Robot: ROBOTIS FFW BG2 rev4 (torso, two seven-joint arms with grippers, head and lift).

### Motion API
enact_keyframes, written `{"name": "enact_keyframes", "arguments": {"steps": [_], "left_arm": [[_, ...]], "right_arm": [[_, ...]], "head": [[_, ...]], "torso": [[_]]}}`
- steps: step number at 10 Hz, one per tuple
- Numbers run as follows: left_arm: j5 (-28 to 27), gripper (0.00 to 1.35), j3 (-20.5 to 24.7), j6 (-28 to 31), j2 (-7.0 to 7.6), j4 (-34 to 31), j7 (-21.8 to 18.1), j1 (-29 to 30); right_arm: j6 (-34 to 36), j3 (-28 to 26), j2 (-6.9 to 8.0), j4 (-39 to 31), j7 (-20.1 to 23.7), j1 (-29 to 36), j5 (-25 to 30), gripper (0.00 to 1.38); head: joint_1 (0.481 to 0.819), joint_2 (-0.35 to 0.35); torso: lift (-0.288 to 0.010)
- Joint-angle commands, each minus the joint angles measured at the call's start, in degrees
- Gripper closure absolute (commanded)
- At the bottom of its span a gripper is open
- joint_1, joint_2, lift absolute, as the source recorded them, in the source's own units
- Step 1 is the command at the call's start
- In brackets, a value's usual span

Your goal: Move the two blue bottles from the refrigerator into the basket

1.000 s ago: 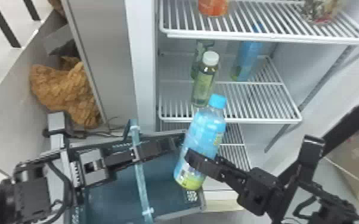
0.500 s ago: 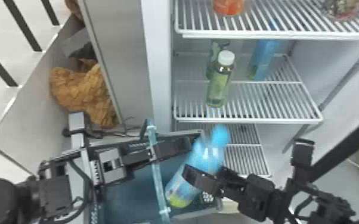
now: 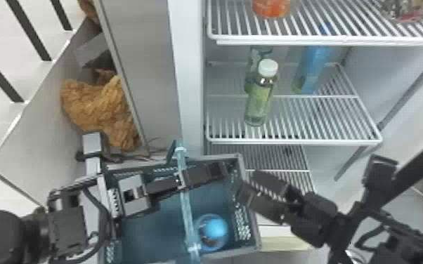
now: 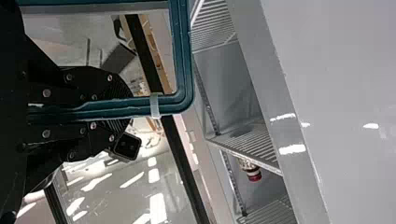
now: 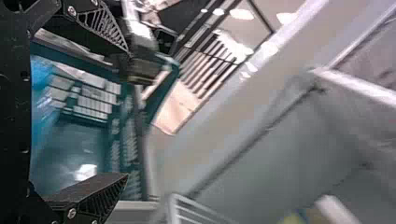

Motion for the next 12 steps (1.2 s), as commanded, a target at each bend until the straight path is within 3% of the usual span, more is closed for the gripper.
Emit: {"name": "enact_keyframes", "arguments": {"steps": [1, 5, 9, 12], "left_arm": [[0.0, 1.19, 0.1, 0.0, 0.0, 0.0, 0.0, 0.0], [0.0, 1.19, 0.2, 0.0, 0.0, 0.0, 0.0, 0.1], [0.2, 1.19, 0.3, -0.1, 0.0, 0.0, 0.0, 0.0], [0.1, 1.19, 0.2, -0.1, 0.0, 0.3, 0.0, 0.1]], "right_arm": [[-7.4, -1.4, 0.58, 0.0, -0.1, 0.3, 0.3, 0.12], [-15.3, -5.1, 1.46, -0.5, -3.1, 0.3, 5.8, 0.13], [-22.5, -7.4, 2.16, 0.2, -8.8, -0.1, 10.7, 0.12], [-28.4, -8.2, 2.6, 4.3, -12.7, -3.9, 14.6, 0.12]], "head": [[0.695, -0.041], [0.695, -0.124], [0.695, -0.214], [0.695, -0.265]], "torso": [[-0.216], [-0.216], [-0.216], [-0.216]]}}
